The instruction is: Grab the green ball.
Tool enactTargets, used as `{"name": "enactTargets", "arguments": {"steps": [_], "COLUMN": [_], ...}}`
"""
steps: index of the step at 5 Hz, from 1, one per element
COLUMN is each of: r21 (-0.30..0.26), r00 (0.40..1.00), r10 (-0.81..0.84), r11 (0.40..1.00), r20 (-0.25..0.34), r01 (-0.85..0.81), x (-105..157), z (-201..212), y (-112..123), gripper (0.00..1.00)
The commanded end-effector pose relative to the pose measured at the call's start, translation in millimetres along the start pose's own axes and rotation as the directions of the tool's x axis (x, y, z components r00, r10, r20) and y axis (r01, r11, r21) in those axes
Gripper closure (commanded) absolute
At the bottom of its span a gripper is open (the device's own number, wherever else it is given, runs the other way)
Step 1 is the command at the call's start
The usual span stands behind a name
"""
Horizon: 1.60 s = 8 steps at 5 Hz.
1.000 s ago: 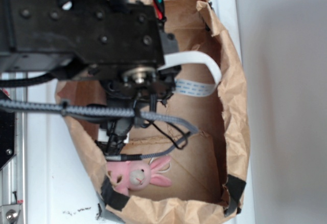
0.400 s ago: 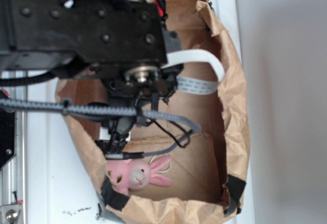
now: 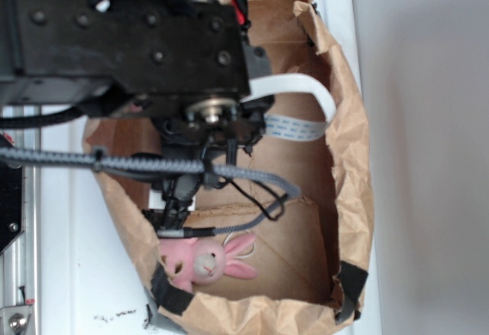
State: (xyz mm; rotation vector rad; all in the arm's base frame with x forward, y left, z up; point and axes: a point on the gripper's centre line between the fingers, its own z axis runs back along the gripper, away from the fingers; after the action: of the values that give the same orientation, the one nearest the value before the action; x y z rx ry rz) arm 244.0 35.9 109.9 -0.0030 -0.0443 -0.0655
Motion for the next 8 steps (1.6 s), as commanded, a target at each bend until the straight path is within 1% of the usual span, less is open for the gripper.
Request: {"name": "enactTargets", "arguments": {"steps": [1,2,4,5,6,7,8], "r21": [0.004,0.027,0.022,0.034,0.078,0.111,0.135], "r00": [0.995,0.992,0.990,0.990,0.986,0.983,0.980], "r10": [0.000,-0.010,-0.028,-0.035,-0.044,-0.038,-0.006], "r11": [1.000,1.000,0.999,0.999,0.996,0.994,0.991], "r20": [0.102,0.125,0.136,0.140,0.158,0.178,0.200], "r01": [0.000,0.006,0.025,0.030,0.032,0.018,-0.021], "x": [34.4,35.1,28.8,25.9,20.7,16.7,19.0], "z": [-14.6,-29.0,-34.8,-35.7,-44.9,-48.4,-52.7], "y": [3.3,3.1,3.9,4.7,6.3,6.2,6.2], "gripper": [0.00,0.00,0.00,0.00,0.00,0.00,0.00]}}
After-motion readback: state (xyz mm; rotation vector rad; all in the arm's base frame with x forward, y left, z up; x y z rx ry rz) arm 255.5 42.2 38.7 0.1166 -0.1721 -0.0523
